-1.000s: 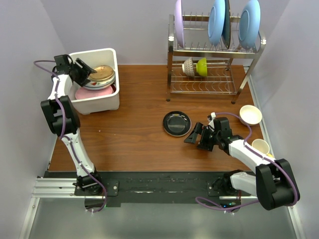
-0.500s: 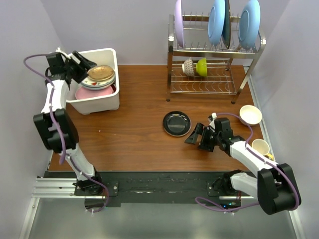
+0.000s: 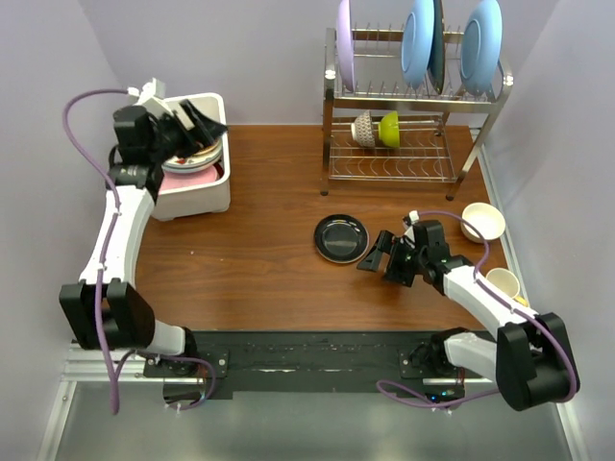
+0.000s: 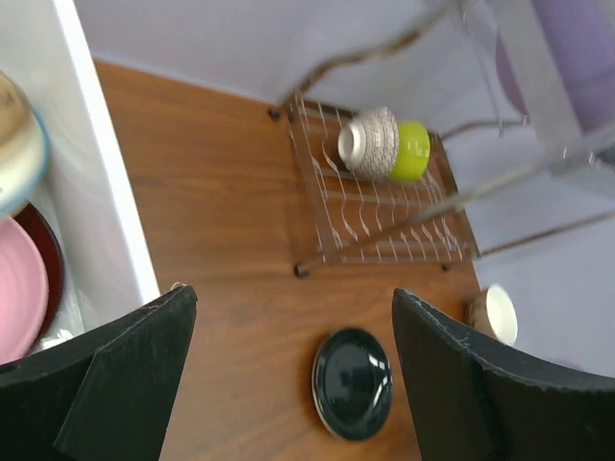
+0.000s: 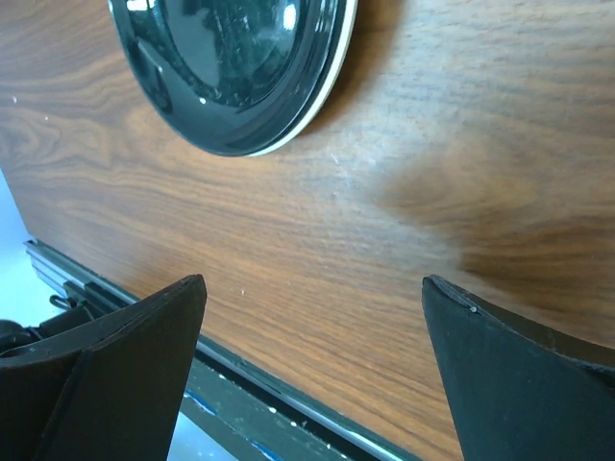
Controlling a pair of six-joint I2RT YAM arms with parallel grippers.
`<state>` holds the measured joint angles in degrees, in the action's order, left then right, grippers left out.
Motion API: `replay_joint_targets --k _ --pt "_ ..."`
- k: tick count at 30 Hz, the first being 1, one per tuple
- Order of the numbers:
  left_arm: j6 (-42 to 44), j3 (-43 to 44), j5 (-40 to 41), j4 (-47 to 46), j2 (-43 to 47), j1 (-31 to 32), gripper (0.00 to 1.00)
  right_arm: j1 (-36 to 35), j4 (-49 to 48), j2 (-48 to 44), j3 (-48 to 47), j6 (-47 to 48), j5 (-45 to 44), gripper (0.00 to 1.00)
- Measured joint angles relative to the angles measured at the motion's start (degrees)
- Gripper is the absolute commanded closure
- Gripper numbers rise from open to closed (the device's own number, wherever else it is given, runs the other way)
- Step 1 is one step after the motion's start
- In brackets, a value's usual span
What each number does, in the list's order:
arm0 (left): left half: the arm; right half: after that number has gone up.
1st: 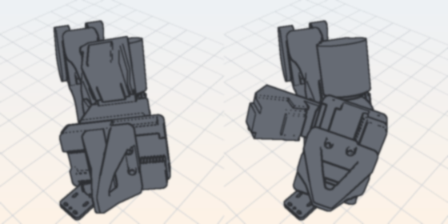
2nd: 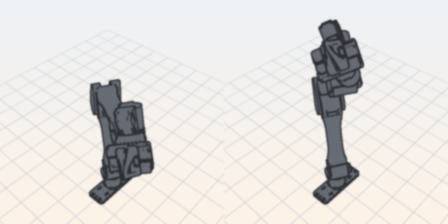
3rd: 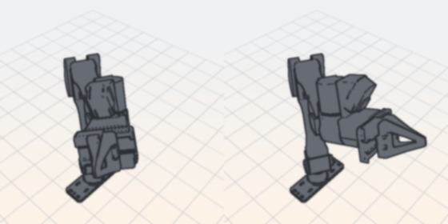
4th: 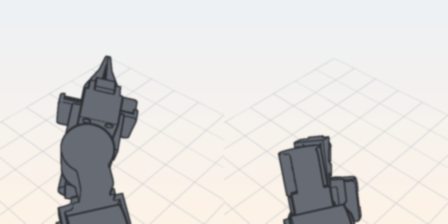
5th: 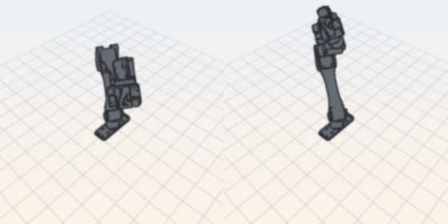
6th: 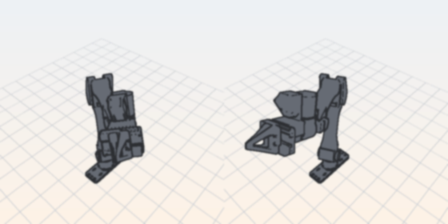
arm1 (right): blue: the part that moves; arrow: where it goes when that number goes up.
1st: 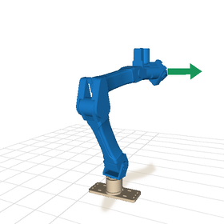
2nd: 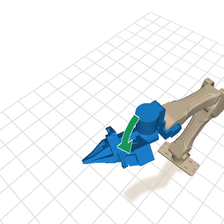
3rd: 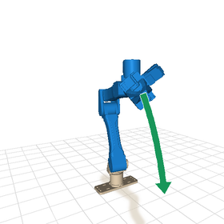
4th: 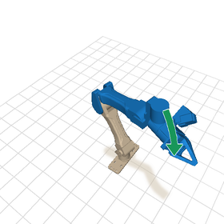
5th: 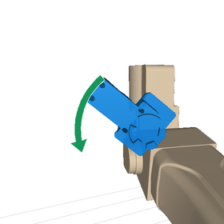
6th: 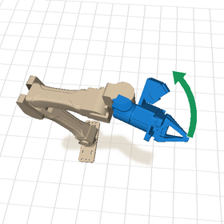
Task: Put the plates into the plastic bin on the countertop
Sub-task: Pick up the plate at the center of the board.
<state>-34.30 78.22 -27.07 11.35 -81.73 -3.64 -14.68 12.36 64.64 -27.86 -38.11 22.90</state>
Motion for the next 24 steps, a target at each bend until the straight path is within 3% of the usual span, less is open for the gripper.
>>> replay_joint_targets --k 12,24 --pt "-0.15 -18.49 6.62 -0.42 11.52 16.39 0.15 0.00 -2.89 6.25 -0.39 -0.90 -1.62 0.15" --pt "-3.85 -23.76 12.24 -2.80 6.60 30.62 0.16 0.00 -12.50 16.11 -3.56 -4.17 -0.37 0.37"
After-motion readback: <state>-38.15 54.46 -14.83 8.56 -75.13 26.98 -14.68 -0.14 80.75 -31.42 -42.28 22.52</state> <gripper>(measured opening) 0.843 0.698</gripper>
